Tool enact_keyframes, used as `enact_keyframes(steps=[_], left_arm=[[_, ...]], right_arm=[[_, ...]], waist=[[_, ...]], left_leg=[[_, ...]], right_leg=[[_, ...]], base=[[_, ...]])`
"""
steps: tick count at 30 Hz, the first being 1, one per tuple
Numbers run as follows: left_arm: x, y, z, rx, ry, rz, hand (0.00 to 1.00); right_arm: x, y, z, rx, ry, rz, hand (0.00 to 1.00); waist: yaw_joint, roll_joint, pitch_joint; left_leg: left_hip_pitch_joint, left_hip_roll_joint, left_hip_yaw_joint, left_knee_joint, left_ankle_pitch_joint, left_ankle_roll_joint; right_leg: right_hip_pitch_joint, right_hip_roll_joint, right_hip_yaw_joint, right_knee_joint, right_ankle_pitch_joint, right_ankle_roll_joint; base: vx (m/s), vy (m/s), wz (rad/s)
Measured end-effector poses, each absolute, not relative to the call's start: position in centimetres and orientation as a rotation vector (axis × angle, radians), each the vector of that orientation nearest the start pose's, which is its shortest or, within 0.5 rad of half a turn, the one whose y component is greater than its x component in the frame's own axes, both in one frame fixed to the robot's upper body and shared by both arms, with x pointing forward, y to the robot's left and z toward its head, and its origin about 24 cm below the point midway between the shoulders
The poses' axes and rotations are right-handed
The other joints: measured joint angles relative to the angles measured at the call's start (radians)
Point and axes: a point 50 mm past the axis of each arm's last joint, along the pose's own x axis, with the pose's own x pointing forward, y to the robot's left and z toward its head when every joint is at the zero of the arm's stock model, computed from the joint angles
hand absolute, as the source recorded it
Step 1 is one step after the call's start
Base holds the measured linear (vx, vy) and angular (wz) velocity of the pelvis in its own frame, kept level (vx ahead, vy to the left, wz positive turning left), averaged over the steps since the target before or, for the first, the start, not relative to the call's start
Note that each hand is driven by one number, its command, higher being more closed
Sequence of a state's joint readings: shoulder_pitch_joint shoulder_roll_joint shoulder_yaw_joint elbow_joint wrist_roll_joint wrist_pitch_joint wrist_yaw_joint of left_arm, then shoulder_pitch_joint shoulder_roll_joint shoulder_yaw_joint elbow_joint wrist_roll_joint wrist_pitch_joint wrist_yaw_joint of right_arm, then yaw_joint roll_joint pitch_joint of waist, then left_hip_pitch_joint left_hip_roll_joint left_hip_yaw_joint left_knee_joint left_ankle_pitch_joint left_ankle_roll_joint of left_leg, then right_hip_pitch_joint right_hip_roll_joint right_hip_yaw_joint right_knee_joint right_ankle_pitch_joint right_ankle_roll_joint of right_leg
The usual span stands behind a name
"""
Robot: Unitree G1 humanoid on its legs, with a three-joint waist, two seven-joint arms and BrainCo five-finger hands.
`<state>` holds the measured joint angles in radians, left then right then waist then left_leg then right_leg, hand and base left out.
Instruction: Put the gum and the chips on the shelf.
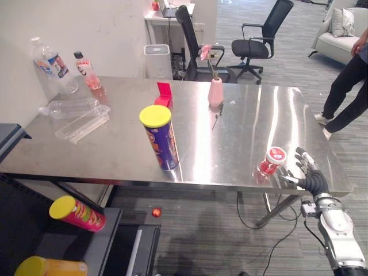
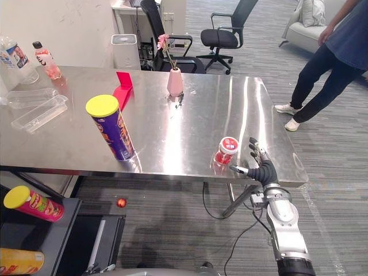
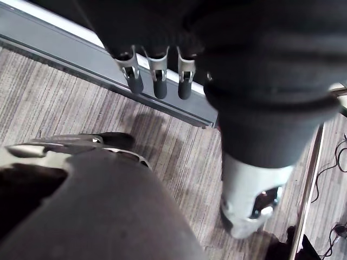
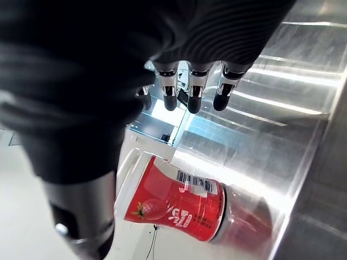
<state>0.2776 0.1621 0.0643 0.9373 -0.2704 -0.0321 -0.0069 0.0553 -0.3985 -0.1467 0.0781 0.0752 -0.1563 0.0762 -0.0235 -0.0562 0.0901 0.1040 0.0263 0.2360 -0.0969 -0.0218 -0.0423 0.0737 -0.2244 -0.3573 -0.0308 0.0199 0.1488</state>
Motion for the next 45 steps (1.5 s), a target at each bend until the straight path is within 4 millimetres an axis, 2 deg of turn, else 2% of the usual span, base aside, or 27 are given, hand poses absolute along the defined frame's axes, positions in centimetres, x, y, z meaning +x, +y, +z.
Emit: enact_keyframes(steps=[21,27,35,45], left_arm=[[3.8,22.6,-15.9,-0.13,1.147,0.348,0.0],[3.8,22.6,-15.9,-0.13,1.147,0.348,0.0],[3.8,22.5,-15.9,-0.13,1.154,0.346,0.0],[4.0,22.5,-15.8,-0.129,1.144,0.343,0.0]], right_arm=[[24.6,-25.4,5.9,-0.369,-0.052,-0.033,0.0],[24.8,-24.4,5.9,-0.37,-0.068,0.025,0.0],[25.3,-24.5,5.8,-0.368,-0.061,0.021,0.0],[25.6,-24.5,6.2,-0.403,-0.077,0.008,0.0]], waist=[[0.007,0.003,0.027],[0.013,0.002,0.028],[0.026,0.005,0.038],[0.026,0.003,0.056]], left_leg=[[-0.014,-0.001,-0.027,0.0,0.008,0.0],[-0.014,-0.001,-0.029,-0.002,0.009,0.0],[-0.017,-0.001,-0.035,-0.003,0.011,0.0],[-0.019,-0.002,-0.041,-0.002,0.014,0.001]], right_leg=[[0.004,0.0,-0.021,0.0,-0.001,-0.002],[0.004,0.0,-0.021,0.0,-0.001,-0.002],[0.004,0.0,-0.026,0.0,-0.001,-0.002],[0.004,0.0,-0.028,0.0,-0.001,-0.002]], base=[[0.0,-0.009,0.03],[0.0,0.0,0.0],[0.0,-0.005,0.01],[0.0,-0.001,0.0]])
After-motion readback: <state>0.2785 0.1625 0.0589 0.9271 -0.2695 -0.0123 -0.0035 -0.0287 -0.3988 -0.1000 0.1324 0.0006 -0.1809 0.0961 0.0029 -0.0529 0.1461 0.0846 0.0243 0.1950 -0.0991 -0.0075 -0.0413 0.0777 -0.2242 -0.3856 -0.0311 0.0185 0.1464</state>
